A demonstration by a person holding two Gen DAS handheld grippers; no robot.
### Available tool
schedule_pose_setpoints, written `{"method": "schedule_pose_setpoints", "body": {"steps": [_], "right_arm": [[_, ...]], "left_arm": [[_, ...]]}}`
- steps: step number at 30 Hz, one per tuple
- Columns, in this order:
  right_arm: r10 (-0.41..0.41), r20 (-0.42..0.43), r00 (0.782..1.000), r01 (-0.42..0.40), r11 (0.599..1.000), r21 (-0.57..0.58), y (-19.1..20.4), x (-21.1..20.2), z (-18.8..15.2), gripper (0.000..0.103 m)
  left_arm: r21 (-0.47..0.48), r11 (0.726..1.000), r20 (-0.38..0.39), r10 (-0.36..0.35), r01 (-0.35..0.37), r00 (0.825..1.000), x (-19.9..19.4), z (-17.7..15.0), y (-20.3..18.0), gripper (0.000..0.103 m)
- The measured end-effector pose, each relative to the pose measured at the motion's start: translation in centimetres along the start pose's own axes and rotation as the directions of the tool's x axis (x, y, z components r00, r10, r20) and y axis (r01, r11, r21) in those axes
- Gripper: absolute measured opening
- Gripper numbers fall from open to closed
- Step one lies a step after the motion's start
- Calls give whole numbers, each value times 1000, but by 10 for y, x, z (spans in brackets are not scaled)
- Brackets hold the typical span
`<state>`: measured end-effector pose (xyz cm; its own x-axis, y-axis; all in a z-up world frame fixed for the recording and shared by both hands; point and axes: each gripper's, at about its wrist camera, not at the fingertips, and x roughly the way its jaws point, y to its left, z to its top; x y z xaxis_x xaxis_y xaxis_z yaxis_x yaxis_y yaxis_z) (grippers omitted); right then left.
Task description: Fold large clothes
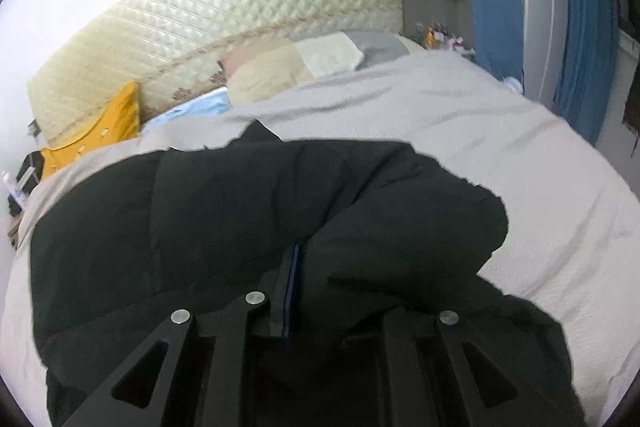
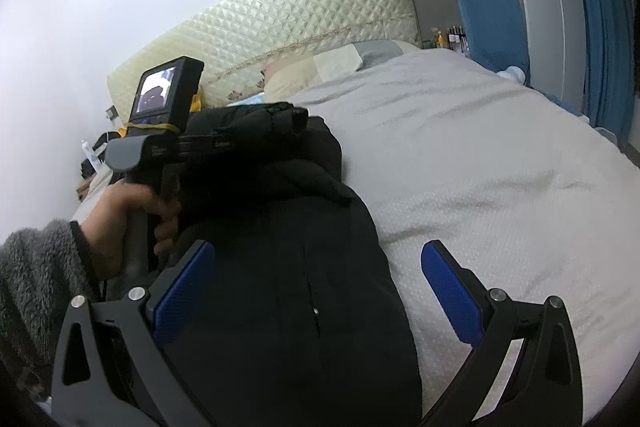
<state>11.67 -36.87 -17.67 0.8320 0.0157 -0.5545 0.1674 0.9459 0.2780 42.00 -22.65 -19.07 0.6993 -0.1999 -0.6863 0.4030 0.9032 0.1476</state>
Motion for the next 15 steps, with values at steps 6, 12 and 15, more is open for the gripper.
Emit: {"method": "schedule_pose_setpoints", "body": {"steps": [6,12,15], "right_arm": [[-2,48,999,4,999,-33,5,-13,2,103],[-18,44,999,20,999,-50,8,-11,2,103],[-19,13,1000,20,995,-98,22,0,12,103]], "left_arm": [[-24,1000,1,17,-17,1000,-34,1,1,52],[-33,999,67,-6,8,998,-88,-14,15,76],[-91,995,85,-33,40,996,-107,-16,39,76]]}}
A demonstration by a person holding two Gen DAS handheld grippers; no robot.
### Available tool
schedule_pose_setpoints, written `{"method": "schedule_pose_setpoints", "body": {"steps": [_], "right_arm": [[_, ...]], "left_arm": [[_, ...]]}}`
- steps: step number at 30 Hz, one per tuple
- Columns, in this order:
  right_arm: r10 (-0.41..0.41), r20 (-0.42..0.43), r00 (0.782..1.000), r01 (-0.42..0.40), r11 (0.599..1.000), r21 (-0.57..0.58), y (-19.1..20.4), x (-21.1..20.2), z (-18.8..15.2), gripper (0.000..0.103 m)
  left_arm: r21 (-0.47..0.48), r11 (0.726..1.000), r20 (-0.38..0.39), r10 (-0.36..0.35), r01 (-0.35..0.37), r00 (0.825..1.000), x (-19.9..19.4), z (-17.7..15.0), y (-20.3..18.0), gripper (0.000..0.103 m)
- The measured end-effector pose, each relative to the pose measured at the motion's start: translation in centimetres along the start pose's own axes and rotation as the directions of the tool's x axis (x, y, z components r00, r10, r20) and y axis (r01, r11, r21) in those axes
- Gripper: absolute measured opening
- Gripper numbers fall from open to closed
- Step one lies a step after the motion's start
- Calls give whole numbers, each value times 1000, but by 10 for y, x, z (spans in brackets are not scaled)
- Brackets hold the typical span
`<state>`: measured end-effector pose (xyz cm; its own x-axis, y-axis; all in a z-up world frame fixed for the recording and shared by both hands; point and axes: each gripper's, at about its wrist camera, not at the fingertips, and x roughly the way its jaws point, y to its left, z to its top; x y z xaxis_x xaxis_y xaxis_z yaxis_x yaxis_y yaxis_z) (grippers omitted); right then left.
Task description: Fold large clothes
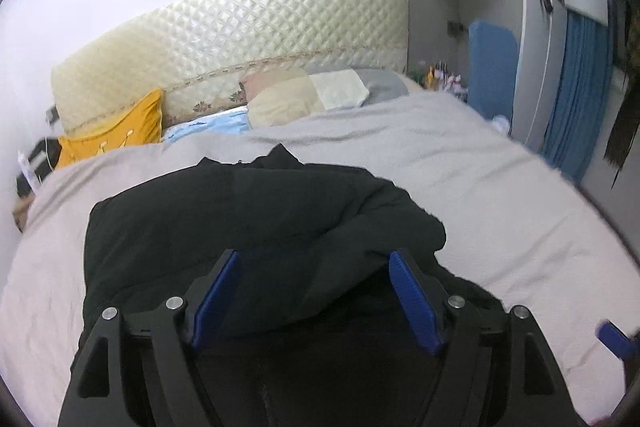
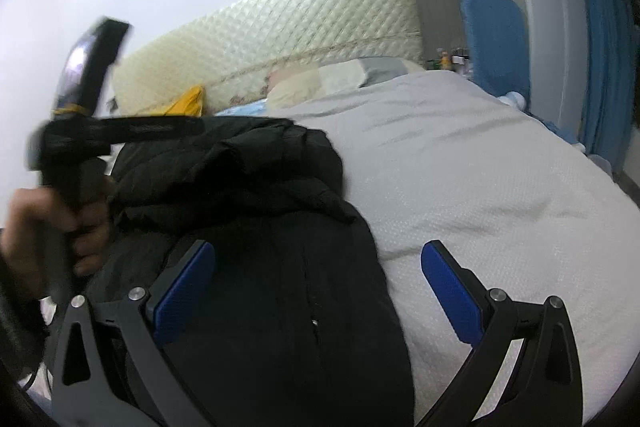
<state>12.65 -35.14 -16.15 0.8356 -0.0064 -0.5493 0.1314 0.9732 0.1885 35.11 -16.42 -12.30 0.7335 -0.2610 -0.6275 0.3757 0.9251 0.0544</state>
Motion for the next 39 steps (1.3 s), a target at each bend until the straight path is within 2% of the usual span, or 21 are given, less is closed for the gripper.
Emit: {"method": "schedule_pose_setpoints", "body": {"steps": [2,4,6,8,10,12,15,17,19,22,24,28,32,36,39], "right_arm": [[7,11,1000,-6,997,-79,18,6,20,103],[62,55,997,-55,990,-126,36,10,46,103],[115,64,991,-103,982,-161,51,23,68,103],[160,47,986,-150,975,-165,58,44,85,102],[169,27,985,-163,974,-156,63,73,104,99],[192,-4,981,-190,971,-147,68,110,121,93],[177,-58,982,-183,976,-118,73,159,131,86],[189,-83,979,-198,972,-123,76,185,128,86],[157,-122,980,-176,971,-163,81,210,119,84],[119,-175,977,-155,965,-211,84,239,102,83],[117,-165,979,-149,968,-203,84,249,93,83],[88,-148,985,-117,974,-196,85,258,79,83],[70,-115,991,-95,970,-225,88,266,70,84],[80,-120,990,-104,972,-211,84,283,70,86],[59,-110,992,-81,974,-213,87,290,69,87]], "left_arm": [[-34,999,15,10,-10,1000,-8,5,18,76],[-67,997,19,26,-25,999,-11,12,38,76],[-100,994,16,39,-37,999,-10,20,59,76],[-126,990,20,63,-60,998,-5,26,85,76],[-138,987,19,85,-81,996,5,29,108,76],[-147,982,-7,121,-121,993,24,27,131,76],[-157,976,-46,143,-149,989,53,20,161,76],[-152,975,-73,150,-159,986,73,11,176,76],[-151,977,-110,131,-147,985,93,-1,187,77],[-126,984,-75,117,-126,990,105,-16,194,83],[-116,986,-64,115,-122,991,111,-21,195,86],[-153,985,-90,62,-75,994,130,-29,201,88],[-154,986,-82,57,-69,995,143,-33,200,90],[-155,985,-92,62,-76,994,155,-35,198,91],[-177,981,-104,63,-81,993,155,-35,197,91]]}}
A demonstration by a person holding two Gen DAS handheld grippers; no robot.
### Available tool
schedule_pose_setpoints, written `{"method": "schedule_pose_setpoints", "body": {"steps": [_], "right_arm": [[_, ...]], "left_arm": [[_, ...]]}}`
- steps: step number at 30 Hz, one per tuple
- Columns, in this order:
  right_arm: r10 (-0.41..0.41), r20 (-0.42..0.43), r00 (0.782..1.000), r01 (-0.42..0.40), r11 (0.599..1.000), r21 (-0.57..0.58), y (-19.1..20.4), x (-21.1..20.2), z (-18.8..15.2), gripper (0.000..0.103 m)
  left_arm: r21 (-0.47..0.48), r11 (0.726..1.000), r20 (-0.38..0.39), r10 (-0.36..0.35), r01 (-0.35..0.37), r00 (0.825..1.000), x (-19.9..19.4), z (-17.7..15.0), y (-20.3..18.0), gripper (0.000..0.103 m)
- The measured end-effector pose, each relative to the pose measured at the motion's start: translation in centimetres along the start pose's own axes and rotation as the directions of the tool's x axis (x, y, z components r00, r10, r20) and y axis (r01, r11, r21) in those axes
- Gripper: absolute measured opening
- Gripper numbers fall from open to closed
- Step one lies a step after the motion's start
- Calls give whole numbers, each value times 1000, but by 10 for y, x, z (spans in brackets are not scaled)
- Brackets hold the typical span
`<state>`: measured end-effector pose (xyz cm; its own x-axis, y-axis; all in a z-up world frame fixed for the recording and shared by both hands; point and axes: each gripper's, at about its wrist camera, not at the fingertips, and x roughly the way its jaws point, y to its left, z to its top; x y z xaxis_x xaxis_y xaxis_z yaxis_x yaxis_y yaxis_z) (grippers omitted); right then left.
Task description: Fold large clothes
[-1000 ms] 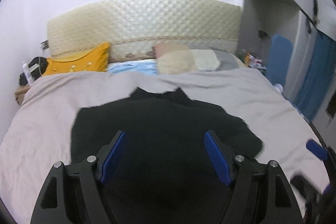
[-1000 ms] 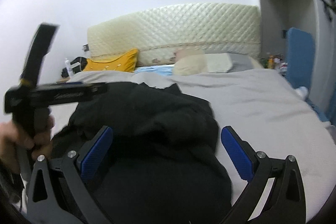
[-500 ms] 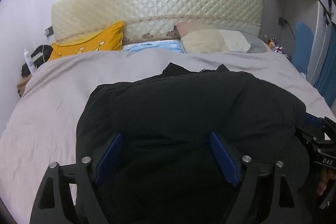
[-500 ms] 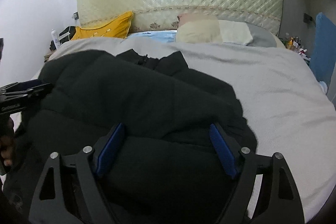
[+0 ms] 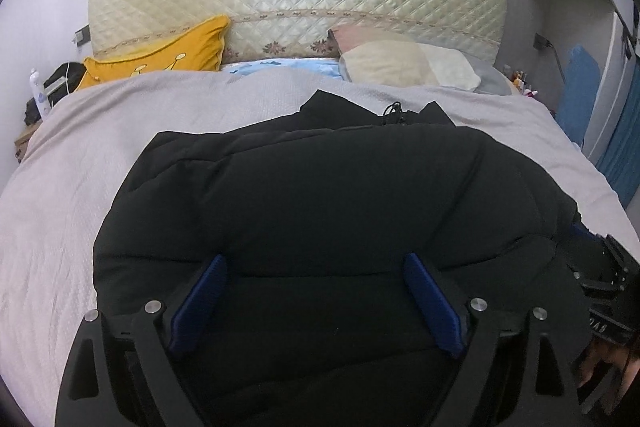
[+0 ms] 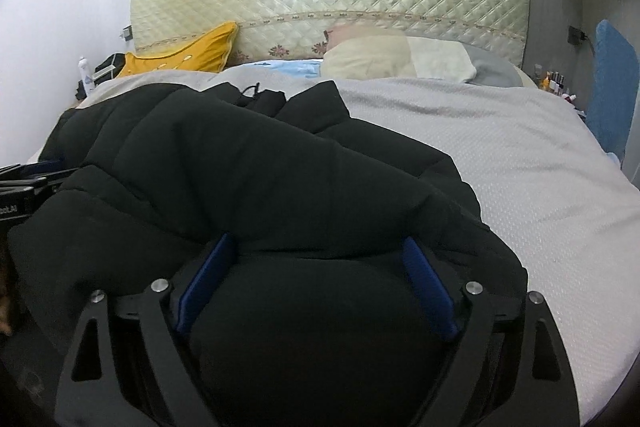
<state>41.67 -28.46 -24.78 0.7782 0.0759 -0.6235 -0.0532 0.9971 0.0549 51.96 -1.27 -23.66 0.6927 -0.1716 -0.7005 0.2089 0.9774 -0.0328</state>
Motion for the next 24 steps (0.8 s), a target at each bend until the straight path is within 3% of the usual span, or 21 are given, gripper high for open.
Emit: {"method": "schedule_pose_setpoints", "body": {"steps": [7,11,17,19,24], "right_arm": [[14,-29,999,-14,1000,-9,0,-14,3,88],[37,-7,999,-36,998,52,-7,-54,7,88],[31,66,997,-36,997,66,-6,-140,2,88],[33,72,997,-38,997,74,-6,-167,-5,88],[41,67,997,-42,999,27,-2,-217,-41,88]], "left_arm": [[-65,998,-8,12,-13,1000,-40,-10,0,90],[-99,995,8,-6,6,1000,-86,-15,0,90],[-80,997,106,6,2,994,-183,-28,-16,90],[-89,996,141,-14,27,990,-215,-43,-21,91],[-97,995,162,4,12,987,-259,-85,-28,91]]}}
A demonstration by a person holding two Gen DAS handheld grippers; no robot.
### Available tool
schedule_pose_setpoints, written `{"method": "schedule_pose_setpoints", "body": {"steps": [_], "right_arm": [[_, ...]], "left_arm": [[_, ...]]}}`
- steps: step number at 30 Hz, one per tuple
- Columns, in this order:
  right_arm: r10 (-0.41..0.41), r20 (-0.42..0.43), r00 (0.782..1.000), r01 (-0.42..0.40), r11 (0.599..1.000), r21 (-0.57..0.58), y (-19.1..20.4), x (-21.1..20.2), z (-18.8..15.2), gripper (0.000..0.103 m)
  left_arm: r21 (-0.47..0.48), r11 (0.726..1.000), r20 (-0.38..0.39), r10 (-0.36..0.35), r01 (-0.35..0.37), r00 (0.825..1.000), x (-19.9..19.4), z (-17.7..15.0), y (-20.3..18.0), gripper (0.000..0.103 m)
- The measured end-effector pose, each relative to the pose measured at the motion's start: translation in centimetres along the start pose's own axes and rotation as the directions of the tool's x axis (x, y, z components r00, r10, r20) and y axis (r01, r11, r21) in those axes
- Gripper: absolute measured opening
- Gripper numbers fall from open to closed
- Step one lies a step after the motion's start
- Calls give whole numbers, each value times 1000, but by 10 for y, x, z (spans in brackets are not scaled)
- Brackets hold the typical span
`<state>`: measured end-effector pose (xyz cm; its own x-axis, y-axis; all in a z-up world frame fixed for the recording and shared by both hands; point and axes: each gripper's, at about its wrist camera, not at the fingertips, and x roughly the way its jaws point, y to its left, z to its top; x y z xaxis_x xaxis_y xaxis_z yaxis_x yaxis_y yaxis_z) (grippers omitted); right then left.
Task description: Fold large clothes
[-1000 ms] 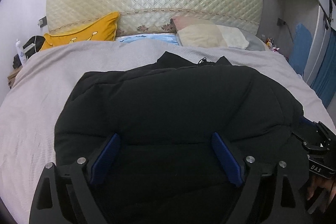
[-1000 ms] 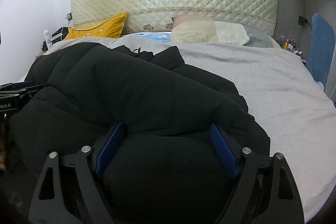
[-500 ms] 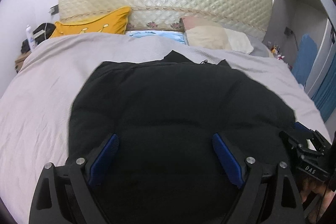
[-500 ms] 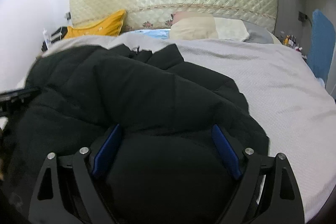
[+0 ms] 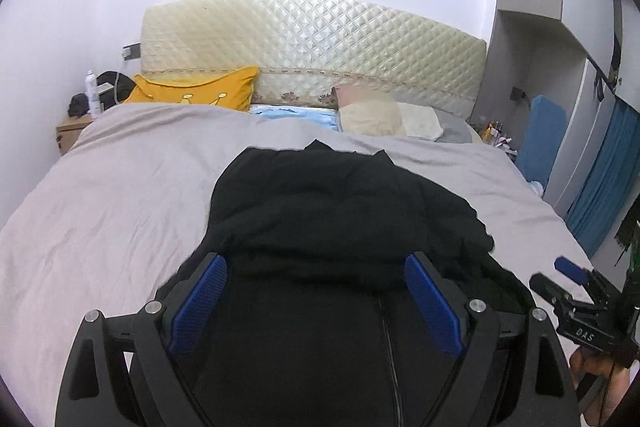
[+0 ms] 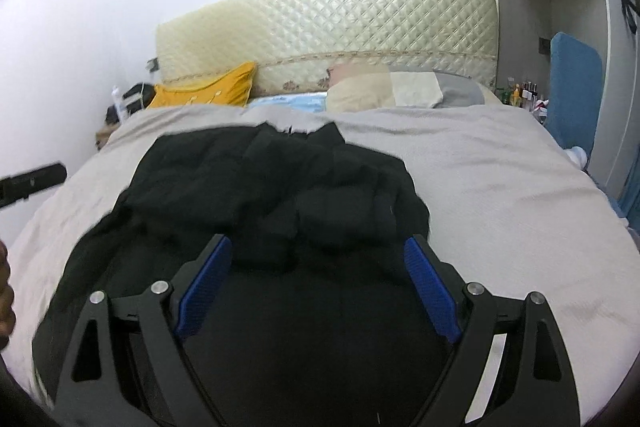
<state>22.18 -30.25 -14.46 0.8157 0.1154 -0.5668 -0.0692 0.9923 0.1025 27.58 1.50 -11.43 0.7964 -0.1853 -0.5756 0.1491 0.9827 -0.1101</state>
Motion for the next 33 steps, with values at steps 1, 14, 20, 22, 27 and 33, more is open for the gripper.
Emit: {"method": "schedule_pose_setpoints", "body": {"steps": [1,14,20,22,27,33], "right_arm": [[3,-10,1000,-3,1000,-1,0,-8,-8,88],[99,-163,982,-85,992,88,-12,-90,-81,88],[70,-274,959,-35,991,129,-35,-79,-99,88],[64,-300,952,-3,980,199,-52,-75,-105,88],[103,-381,919,79,898,433,-100,-58,-129,88],[190,-469,863,173,760,626,-134,-34,-170,88]], "left_arm": [[-3,1000,2,4,-4,1000,-7,-6,1,91],[-43,999,-23,31,-32,999,-55,-90,36,91],[-124,992,-105,-19,5,994,-53,-102,69,91],[-161,987,-132,-45,23,990,-53,-103,81,91],[-212,977,-200,-72,29,977,-47,-106,113,91],[-376,927,-276,-118,5,954,-27,-123,162,91]]}}
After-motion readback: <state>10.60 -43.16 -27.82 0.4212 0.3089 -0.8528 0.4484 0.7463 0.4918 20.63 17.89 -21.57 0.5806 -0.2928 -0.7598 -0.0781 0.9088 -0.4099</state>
